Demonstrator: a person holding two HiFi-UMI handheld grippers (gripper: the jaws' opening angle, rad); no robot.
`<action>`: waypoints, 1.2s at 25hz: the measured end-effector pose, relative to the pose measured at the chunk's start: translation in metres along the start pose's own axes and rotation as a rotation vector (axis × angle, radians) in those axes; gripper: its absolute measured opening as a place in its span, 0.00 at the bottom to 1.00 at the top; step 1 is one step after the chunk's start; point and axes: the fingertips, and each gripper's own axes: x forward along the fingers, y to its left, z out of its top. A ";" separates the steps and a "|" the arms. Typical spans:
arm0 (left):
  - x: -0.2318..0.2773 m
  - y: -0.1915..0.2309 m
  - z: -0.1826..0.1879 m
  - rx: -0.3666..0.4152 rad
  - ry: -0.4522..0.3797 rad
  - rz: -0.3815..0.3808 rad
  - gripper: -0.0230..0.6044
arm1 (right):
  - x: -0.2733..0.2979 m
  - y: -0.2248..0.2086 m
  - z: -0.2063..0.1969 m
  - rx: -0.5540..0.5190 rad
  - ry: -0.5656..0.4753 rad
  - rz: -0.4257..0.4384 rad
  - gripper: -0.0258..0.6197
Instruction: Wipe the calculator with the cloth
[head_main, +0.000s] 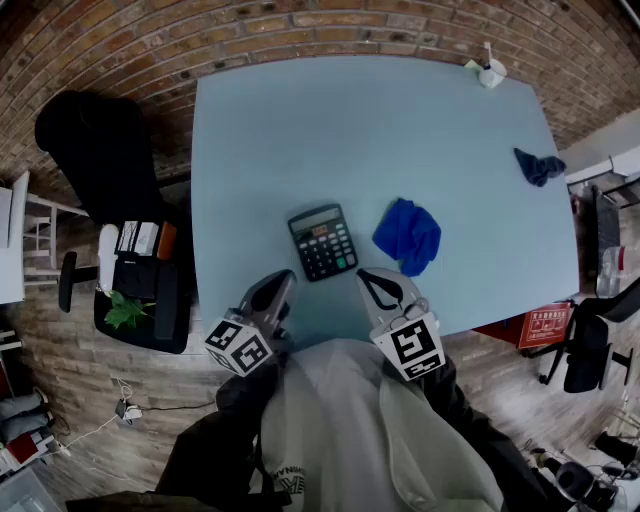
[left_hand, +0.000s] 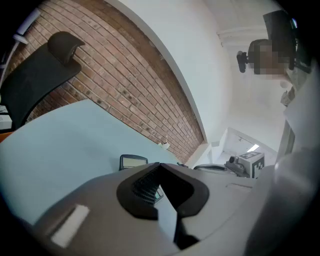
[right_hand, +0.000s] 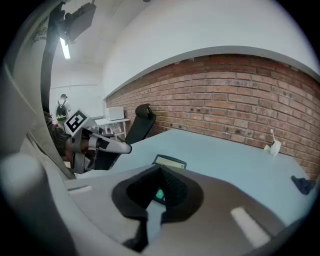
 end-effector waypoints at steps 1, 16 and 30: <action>0.000 0.000 0.000 -0.003 0.001 -0.001 0.03 | 0.000 -0.001 0.000 0.000 0.001 -0.003 0.04; 0.004 0.003 -0.009 -0.015 0.035 -0.010 0.03 | -0.005 -0.083 -0.059 -0.078 0.178 -0.259 0.04; 0.020 0.016 -0.012 -0.033 0.062 0.030 0.19 | -0.010 -0.191 -0.130 0.289 0.206 -0.425 0.42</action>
